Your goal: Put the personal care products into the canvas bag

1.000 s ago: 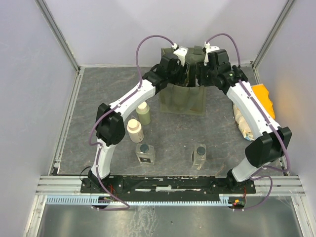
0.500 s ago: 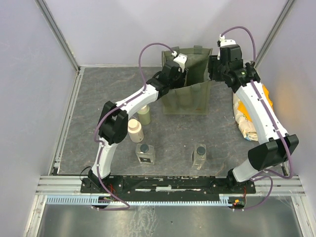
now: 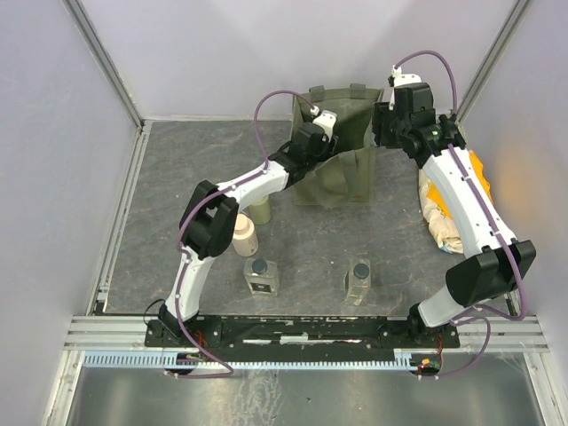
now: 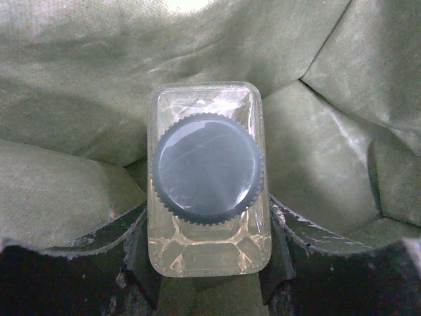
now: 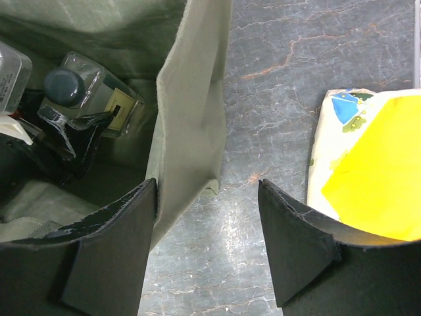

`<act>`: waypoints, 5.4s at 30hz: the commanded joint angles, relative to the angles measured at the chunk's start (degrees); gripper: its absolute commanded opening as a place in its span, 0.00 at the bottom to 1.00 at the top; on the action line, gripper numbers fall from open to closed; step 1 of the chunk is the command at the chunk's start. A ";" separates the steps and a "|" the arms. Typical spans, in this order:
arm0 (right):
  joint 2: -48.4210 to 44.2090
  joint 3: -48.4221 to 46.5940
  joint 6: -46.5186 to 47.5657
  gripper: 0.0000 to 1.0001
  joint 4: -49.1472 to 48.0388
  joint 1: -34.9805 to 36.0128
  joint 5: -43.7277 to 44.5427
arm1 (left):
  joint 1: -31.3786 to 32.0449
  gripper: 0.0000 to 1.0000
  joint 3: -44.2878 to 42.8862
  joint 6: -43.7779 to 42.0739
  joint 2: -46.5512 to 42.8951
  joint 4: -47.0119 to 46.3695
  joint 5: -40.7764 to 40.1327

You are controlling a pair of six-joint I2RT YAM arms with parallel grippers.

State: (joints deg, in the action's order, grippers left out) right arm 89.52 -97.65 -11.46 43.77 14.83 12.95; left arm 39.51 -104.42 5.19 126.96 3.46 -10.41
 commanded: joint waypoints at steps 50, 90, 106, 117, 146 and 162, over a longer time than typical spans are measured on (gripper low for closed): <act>-0.69 2.83 3.27 1.00 -5.47 -0.81 -3.98 | -0.22 1.00 -1.17 -1.43 -17.54 -2.59 1.91; -23.95 13.90 -12.94 0.98 18.47 7.08 -12.86 | -9.70 0.16 -3.47 -3.56 -12.30 4.49 5.54; -19.08 16.69 -25.64 0.96 33.47 21.37 -14.28 | -9.51 0.11 -5.43 -1.20 -14.45 2.39 10.46; -18.91 26.44 -34.44 0.94 32.59 32.75 -9.42 | -9.53 0.11 0.78 -2.28 -18.50 1.00 10.07; -17.91 31.60 -30.87 0.42 26.44 35.79 -5.55 | -9.16 0.03 4.73 -1.49 -21.25 0.70 10.63; -8.87 -10.24 -5.17 0.00 22.53 29.14 21.13 | -9.13 0.03 6.68 -1.48 -22.19 1.79 10.35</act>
State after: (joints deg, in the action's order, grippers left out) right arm 80.51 -96.92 -26.61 74.98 47.64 28.51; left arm 30.35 -98.02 2.15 108.20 5.91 -0.86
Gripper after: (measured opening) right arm 0.567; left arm 0.051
